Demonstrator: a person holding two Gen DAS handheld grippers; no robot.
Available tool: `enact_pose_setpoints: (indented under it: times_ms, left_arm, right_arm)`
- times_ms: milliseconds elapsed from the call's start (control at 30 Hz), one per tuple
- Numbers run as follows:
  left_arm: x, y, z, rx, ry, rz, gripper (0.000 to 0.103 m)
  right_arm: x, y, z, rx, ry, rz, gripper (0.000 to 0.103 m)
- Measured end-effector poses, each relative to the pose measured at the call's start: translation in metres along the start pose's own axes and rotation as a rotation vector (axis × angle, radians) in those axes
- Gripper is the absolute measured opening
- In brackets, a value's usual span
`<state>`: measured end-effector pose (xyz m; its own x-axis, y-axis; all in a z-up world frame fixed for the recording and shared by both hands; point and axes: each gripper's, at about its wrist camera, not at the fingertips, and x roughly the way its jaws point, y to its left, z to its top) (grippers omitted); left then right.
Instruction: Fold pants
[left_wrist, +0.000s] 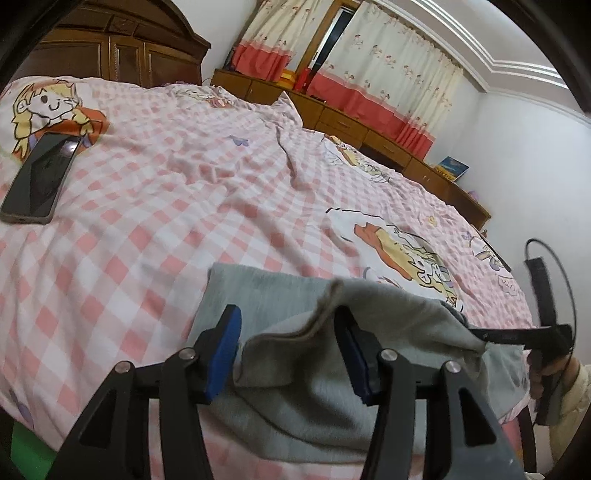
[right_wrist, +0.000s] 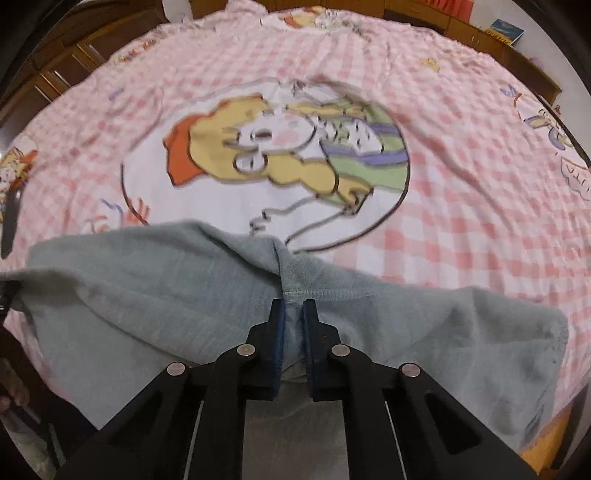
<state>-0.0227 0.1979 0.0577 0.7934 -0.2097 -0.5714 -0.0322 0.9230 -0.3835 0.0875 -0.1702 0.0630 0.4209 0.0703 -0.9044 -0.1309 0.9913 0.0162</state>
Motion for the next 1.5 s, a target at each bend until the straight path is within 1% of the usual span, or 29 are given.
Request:
enact_pose_setpoints:
  times_ms: [67, 133, 267, 433, 567, 633, 767, 800, 833, 867, 900, 933, 967, 1000, 1033, 1067, 1133, 1200, 1300, 1367, 1467, 1500]
  left_arm:
    - [0.005, 0.001, 0.002, 0.002, 0.006, -0.003, 0.056]
    - [0.011, 0.002, 0.004, 0.003, 0.012, 0.01, 0.056]
    - [0.021, 0.005, 0.004, 0.004, 0.037, 0.028, 0.056]
    - [0.026, 0.004, 0.002, 0.02, 0.052, 0.049, 0.056]
    - [0.027, 0.005, 0.008, 0.034, 0.052, 0.062, 0.056]
    - [0.03, 0.006, 0.014, 0.026, 0.057, 0.048, 0.056]
    - [0.039, 0.009, 0.022, -0.02, 0.08, -0.028, 0.056]
    - [0.041, 0.008, 0.023, -0.021, 0.084, -0.036, 0.054]
    - [0.044, 0.006, 0.025, -0.02, 0.099, -0.047, 0.025]
    - [0.045, 0.004, 0.026, -0.028, 0.14, -0.067, 0.001]
    - [0.041, 0.0, 0.028, -0.051, 0.175, -0.098, 0.003]
    - [0.031, -0.002, 0.031, -0.086, 0.173, -0.14, 0.003]
    - [0.015, -0.007, 0.034, -0.113, 0.147, -0.174, 0.003]
    - [0.003, -0.012, 0.038, -0.109, 0.124, -0.194, 0.003]
    - [-0.011, -0.02, 0.043, -0.073, 0.086, -0.173, 0.003]
    - [-0.016, -0.024, 0.047, -0.041, 0.071, -0.133, 0.003]
    - [-0.017, -0.028, 0.053, 0.003, 0.075, -0.063, 0.003]
    - [-0.007, -0.022, 0.055, 0.008, 0.103, 0.019, 0.003]
    - [0.009, -0.01, 0.05, 0.0, 0.145, 0.057, 0.003]
    - [0.017, -0.002, 0.044, -0.017, 0.176, 0.058, 0.003]
    - [0.021, 0.0, 0.036, -0.015, 0.181, 0.06, 0.004]
    - [0.021, 0.002, 0.035, -0.012, 0.178, 0.059, 0.008]
  right_arm:
    - [-0.01, -0.003, 0.007, 0.006, -0.036, 0.023, 0.009]
    - [-0.014, -0.004, 0.018, 0.02, -0.056, 0.037, 0.009]
    - [-0.01, 0.002, 0.04, -0.007, -0.091, 0.015, 0.008]
    - [0.01, 0.008, 0.058, -0.02, -0.076, 0.006, 0.007]
    - [0.028, 0.012, 0.057, -0.035, -0.058, -0.009, 0.007]
    - [0.035, 0.011, 0.056, -0.032, -0.055, -0.011, 0.007]
    - [0.04, 0.008, 0.053, -0.009, -0.065, 0.006, 0.007]
    - [0.04, 0.007, 0.052, -0.004, -0.077, 0.01, 0.007]
    - [0.039, 0.008, 0.052, -0.003, -0.083, 0.008, 0.007]
    - [0.037, 0.008, 0.051, -0.001, -0.096, 0.003, 0.007]
    - [0.036, 0.008, 0.051, 0.0, -0.108, -0.001, 0.007]
    - [0.035, 0.009, 0.051, -0.006, -0.121, -0.004, 0.007]
    - [0.034, 0.01, 0.051, -0.02, -0.135, -0.014, 0.007]
    - [0.035, 0.013, 0.053, -0.036, -0.144, -0.024, 0.007]
    - [0.037, 0.015, 0.054, -0.047, -0.147, -0.025, 0.007]
    - [0.04, 0.018, 0.056, -0.056, -0.15, -0.027, 0.007]
    - [0.046, 0.02, 0.058, -0.055, -0.149, -0.021, 0.007]
    - [0.053, 0.02, 0.058, -0.045, -0.144, -0.015, 0.007]
    - [0.058, 0.018, 0.054, -0.036, -0.152, -0.001, 0.007]
    - [0.056, 0.016, 0.053, -0.032, -0.155, 0.013, 0.007]
    - [0.046, 0.01, 0.052, -0.035, -0.144, 0.032, 0.008]
    - [0.038, 0.007, 0.051, -0.032, -0.154, 0.042, 0.013]
